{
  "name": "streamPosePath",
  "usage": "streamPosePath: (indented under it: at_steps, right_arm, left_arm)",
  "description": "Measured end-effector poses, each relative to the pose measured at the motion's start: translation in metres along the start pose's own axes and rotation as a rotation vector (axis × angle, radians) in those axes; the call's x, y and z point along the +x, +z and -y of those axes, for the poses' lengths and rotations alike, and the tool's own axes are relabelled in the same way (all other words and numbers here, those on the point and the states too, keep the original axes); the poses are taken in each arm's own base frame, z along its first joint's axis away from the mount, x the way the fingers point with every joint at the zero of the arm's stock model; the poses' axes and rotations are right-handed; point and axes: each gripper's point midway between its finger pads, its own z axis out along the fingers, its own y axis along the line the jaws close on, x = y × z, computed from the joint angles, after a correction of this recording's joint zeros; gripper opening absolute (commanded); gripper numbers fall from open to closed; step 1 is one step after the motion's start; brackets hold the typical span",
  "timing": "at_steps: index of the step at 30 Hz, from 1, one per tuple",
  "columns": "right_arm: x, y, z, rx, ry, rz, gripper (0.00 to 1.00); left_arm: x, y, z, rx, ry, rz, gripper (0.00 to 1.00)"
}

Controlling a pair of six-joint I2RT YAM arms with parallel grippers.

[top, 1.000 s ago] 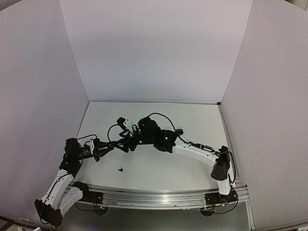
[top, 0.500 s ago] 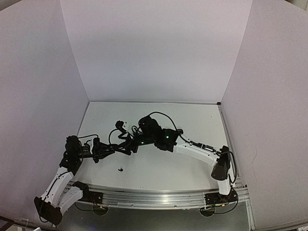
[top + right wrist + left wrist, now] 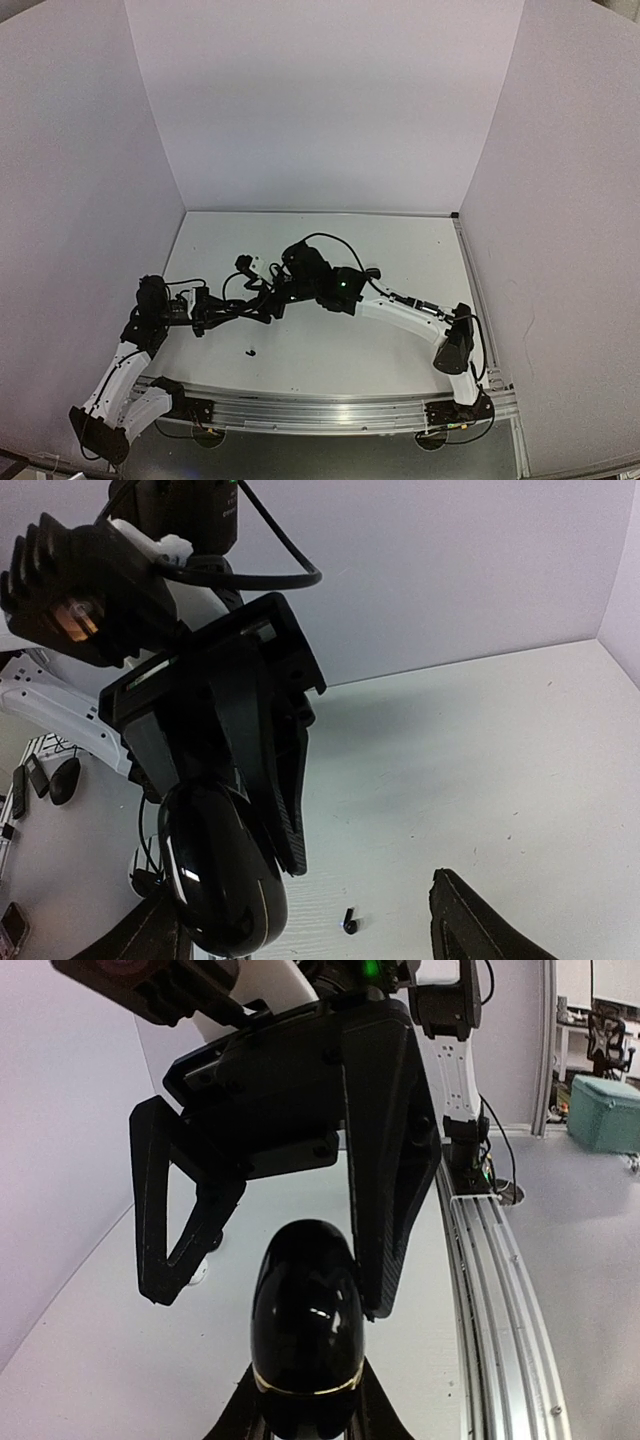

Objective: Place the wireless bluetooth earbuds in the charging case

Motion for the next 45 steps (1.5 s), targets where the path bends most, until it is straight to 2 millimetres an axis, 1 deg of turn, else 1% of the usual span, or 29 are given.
streamPosePath:
  at_steps: [6, 10, 13, 19, 23, 25, 32, 36, 40, 43, 45]
  right_arm:
    - [0.000, 0.001, -0.001, -0.009, 0.012, -0.008, 0.74]
    - [-0.007, -0.001, 0.006, 0.008, 0.017, 0.011, 0.74]
    - [-0.006, -0.002, 0.014, 0.023, 0.038, 0.011, 0.73]
    - [-0.004, 0.001, 0.015, 0.018, 0.061, 0.009, 0.73]
    - [-0.004, 0.001, 0.017, 0.024, 0.072, 0.013, 0.77]
    - [-0.004, 0.001, 0.019, 0.030, 0.086, 0.012, 0.77]
    - [-0.010, -0.004, 0.033, 0.009, 0.184, 0.023, 0.80]
    - [-0.018, -0.008, 0.037, -0.018, 0.207, 0.042, 0.82]
    - [-0.037, -0.018, 0.041, -0.029, 0.223, 0.089, 0.85]
    - [-0.052, -0.026, 0.048, -0.027, 0.248, 0.140, 0.85]
    - [-0.057, -0.029, 0.057, -0.003, 0.281, 0.164, 0.83]
  left_arm:
    - [0.009, -0.002, 0.003, 0.005, 0.089, -0.055, 0.00]
    - [0.016, -0.003, 0.008, 0.023, 0.106, -0.074, 0.00]
    - [0.018, -0.003, 0.011, 0.033, 0.115, -0.077, 0.00]
    - [0.017, -0.003, 0.010, 0.018, 0.114, -0.082, 0.00]
    - [0.015, -0.003, 0.008, 0.007, 0.080, -0.071, 0.00]
    - [0.014, -0.003, 0.007, 0.000, 0.053, -0.059, 0.00]
    - [0.010, -0.001, 0.000, -0.036, -0.079, -0.004, 0.00]
    - [0.008, -0.001, -0.002, -0.043, -0.141, 0.019, 0.00]
    - [0.010, 0.000, -0.006, -0.060, -0.208, 0.036, 0.00]
    - [0.013, -0.001, -0.009, -0.093, -0.274, 0.052, 0.00]
    - [0.016, -0.002, -0.013, -0.121, -0.324, 0.059, 0.00]
